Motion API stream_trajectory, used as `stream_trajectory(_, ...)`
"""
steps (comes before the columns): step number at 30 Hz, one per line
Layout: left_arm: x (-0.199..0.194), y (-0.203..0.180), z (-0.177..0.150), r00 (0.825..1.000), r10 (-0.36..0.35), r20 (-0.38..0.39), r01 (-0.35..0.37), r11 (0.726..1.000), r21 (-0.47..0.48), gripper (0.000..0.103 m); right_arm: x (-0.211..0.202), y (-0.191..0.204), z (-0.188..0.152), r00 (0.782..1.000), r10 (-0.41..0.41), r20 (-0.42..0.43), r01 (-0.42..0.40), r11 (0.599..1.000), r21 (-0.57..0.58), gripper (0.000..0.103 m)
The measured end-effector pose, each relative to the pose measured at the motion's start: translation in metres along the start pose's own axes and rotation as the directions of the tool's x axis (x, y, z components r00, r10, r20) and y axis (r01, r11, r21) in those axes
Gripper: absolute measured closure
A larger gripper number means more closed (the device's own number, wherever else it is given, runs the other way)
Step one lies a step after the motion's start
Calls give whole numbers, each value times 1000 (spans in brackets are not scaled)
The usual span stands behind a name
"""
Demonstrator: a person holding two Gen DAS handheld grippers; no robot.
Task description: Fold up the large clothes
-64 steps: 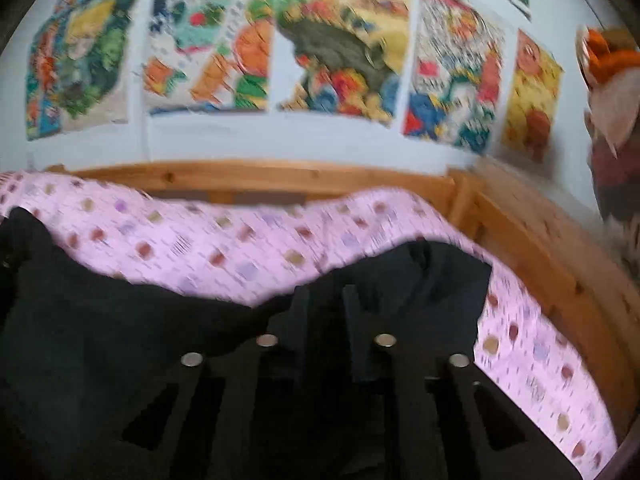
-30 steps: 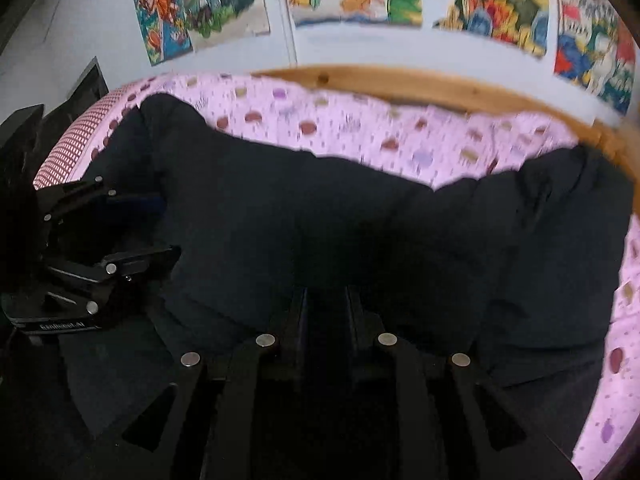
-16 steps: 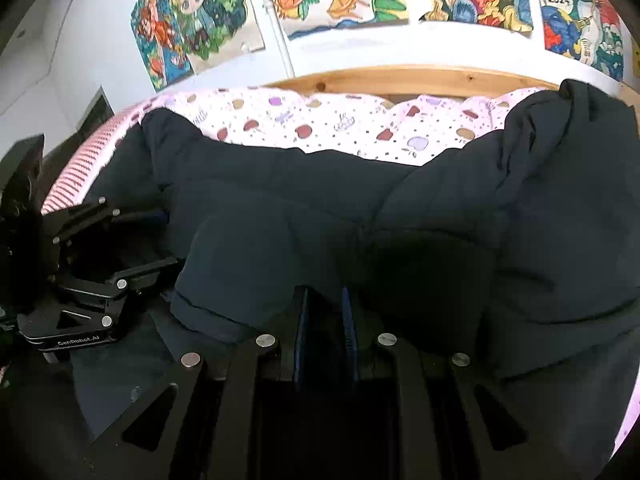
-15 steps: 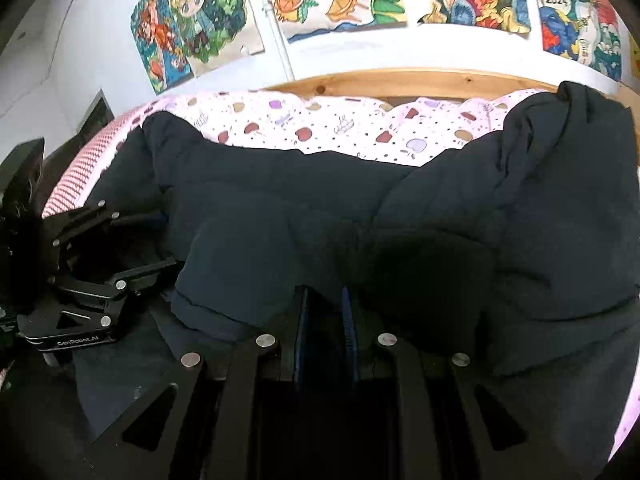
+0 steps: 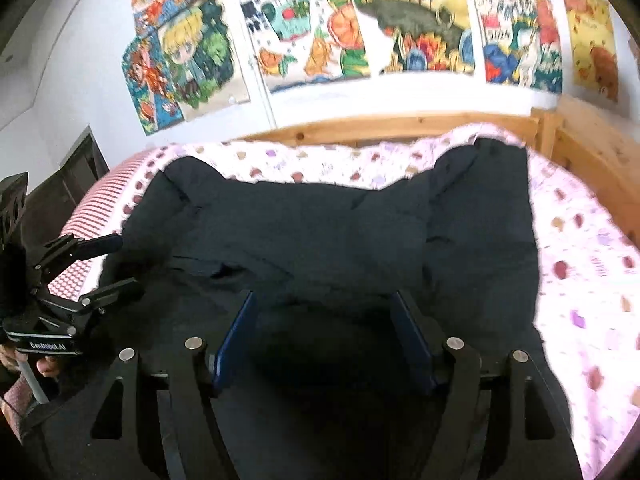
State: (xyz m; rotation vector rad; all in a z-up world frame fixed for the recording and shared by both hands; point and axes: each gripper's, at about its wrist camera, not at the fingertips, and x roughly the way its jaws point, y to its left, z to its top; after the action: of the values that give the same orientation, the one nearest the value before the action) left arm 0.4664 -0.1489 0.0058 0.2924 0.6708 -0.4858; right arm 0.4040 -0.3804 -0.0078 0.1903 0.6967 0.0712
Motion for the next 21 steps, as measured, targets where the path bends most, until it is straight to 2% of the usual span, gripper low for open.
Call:
stream_trajectory(4,-37,0,0,999,-3,52,5,999,-50,13,-41,12,1,999,-16,49,18,1000,-24,28)
stream_trajectory(11,-107,-14,-9,990,-37,137,47,996,-69,9,-106,30,-3,994,-4,111,8,999,-40,24)
stream_trajectory(21,-204,-33,-41,977,-34,210,39,999,-21,4,-184,57,-33,984,-9,175,20,998,-60,20)
